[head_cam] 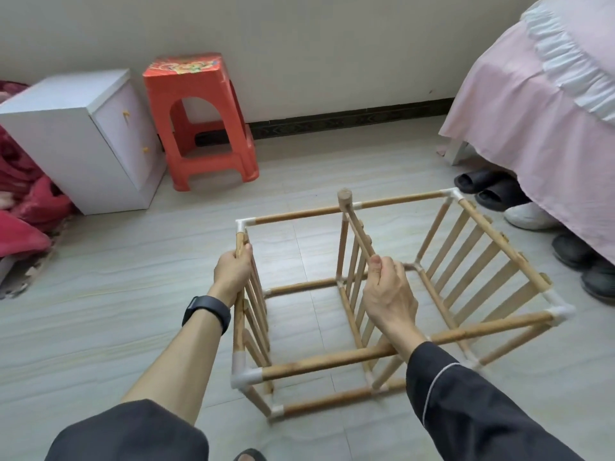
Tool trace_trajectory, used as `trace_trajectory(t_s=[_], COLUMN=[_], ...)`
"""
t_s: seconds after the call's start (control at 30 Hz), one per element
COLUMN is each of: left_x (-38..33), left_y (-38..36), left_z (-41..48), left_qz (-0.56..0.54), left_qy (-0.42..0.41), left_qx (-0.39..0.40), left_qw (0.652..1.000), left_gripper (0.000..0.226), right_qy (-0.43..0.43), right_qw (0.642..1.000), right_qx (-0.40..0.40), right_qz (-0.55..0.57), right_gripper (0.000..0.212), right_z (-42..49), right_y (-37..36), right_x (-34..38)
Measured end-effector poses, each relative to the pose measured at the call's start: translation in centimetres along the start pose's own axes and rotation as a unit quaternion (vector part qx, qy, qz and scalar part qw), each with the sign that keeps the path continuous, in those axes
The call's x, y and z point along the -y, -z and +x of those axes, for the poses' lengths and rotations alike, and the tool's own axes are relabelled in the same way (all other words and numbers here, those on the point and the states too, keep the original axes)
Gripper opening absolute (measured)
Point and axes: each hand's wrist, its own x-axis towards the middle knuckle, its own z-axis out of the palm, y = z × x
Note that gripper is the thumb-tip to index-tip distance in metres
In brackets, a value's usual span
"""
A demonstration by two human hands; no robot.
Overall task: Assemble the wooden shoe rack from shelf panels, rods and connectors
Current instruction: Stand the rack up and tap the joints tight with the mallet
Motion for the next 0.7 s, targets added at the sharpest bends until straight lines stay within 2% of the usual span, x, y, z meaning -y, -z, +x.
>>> trace_trajectory(t_s=[0.17,0.27,0.43,0.6,0.7], left_x=[0.7,1.3,2.0,1.8,1.9], left_y=[-0.1,0.5,1.0,0.3,0.1], left_z=[-2.8,-5.2,-8.2,-9.3,-9.2], left_qz=[0.1,0.153,0.196,0.196,0.223], left_qy=[0.004,0.026,0.016,0.012,0.013], left_qx=[0.052,0.062,0.075,-0.003,-0.024], left_qw=[0.994,0.986,0.978,0.98,0.974], left_gripper=[0.057,0.055,0.046,0.026,0.023], right_qy=[-0.011,-0.008,0.097,0.166,0.156], right_qw=[0.999,0.999,0.987,0.98,0.973], right_qx=[0.007,0.016,-0.035,0.086,0.169], right_qz=[-0.04,-0.039,-0.121,-0.062,-0.017], right_gripper=[0.048,0.047,0.042,0.041,0.039], right_z=[-0.5,-0.6,-2.3,-2.1,-0.4], right_y=[0.2,0.6,1.1,0.9,-0.2], right_x=[0.4,0.9,2.0,6.1,8.6])
